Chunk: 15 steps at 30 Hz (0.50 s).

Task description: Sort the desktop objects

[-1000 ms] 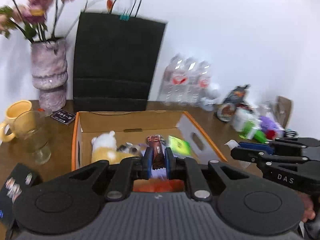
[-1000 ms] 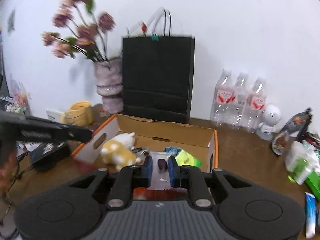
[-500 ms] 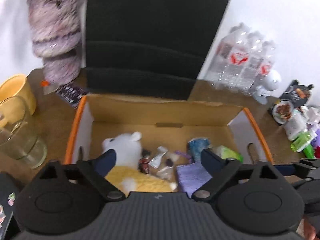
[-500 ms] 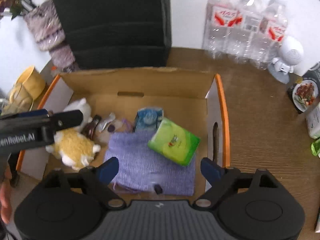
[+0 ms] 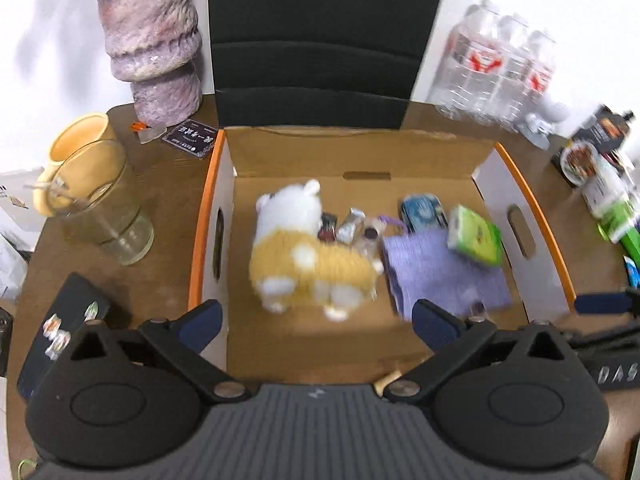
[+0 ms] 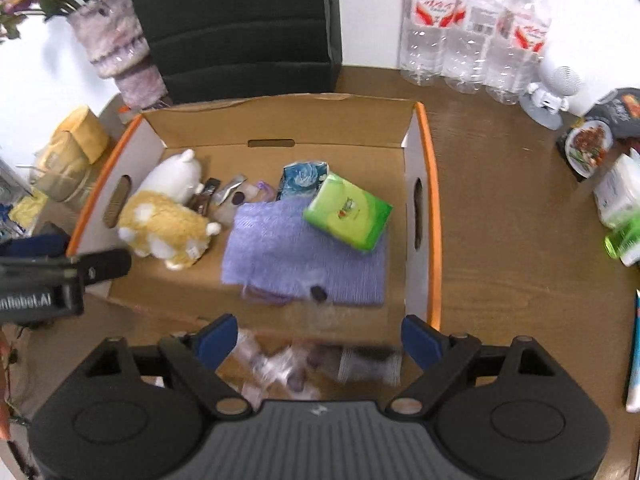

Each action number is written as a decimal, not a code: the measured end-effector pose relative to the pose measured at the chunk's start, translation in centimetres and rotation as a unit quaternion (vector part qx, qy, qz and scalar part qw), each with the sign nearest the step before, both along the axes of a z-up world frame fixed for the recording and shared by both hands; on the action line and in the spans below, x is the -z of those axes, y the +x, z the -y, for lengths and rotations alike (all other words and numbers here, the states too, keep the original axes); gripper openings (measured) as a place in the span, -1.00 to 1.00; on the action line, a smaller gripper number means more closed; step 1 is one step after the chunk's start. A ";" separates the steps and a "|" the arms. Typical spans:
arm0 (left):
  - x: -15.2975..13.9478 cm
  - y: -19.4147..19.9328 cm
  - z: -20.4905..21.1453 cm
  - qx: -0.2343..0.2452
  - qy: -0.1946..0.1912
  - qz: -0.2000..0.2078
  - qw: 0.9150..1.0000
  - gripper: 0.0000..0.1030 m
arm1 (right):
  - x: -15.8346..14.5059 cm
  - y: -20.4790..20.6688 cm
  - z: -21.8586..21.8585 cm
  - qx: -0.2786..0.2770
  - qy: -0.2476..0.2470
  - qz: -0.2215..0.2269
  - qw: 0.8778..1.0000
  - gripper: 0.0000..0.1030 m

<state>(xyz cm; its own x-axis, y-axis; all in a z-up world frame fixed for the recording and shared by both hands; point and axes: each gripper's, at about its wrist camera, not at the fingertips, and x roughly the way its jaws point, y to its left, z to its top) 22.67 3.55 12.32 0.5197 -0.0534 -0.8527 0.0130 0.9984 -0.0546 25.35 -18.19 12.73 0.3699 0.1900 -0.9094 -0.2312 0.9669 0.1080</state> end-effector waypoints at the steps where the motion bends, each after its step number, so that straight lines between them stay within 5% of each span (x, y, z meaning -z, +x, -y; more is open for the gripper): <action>1: -0.2 -1.0 0.1 0.003 0.002 0.004 1.000 1.00 | -0.4 -0.9 0.4 0.002 0.003 0.008 1.000 0.72; 6: -1.3 -9.9 -0.2 0.008 -0.006 0.093 0.996 1.00 | -1.8 -9.5 1.5 0.011 0.006 0.124 0.992 0.72; 11: 1.4 -22.8 -0.8 -0.014 -0.008 0.257 0.966 1.00 | 1.1 -21.9 2.8 0.024 0.053 0.278 0.959 0.98; 13: 4.0 -25.8 -0.5 -0.018 0.002 0.277 0.961 1.00 | 3.4 -24.9 2.4 0.035 0.036 0.303 0.952 0.98; 15: 6.2 -26.9 0.1 -0.014 0.015 0.259 0.966 1.00 | 5.4 -26.3 1.7 0.037 0.015 0.302 0.953 0.98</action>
<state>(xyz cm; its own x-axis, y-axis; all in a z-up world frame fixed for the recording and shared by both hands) -4.27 3.49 6.15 0.8779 -0.0133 -0.4786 0.0045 0.9998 -0.0195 -0.95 -19.90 7.30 0.8371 0.1659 -0.5213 -0.1919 0.9814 0.0042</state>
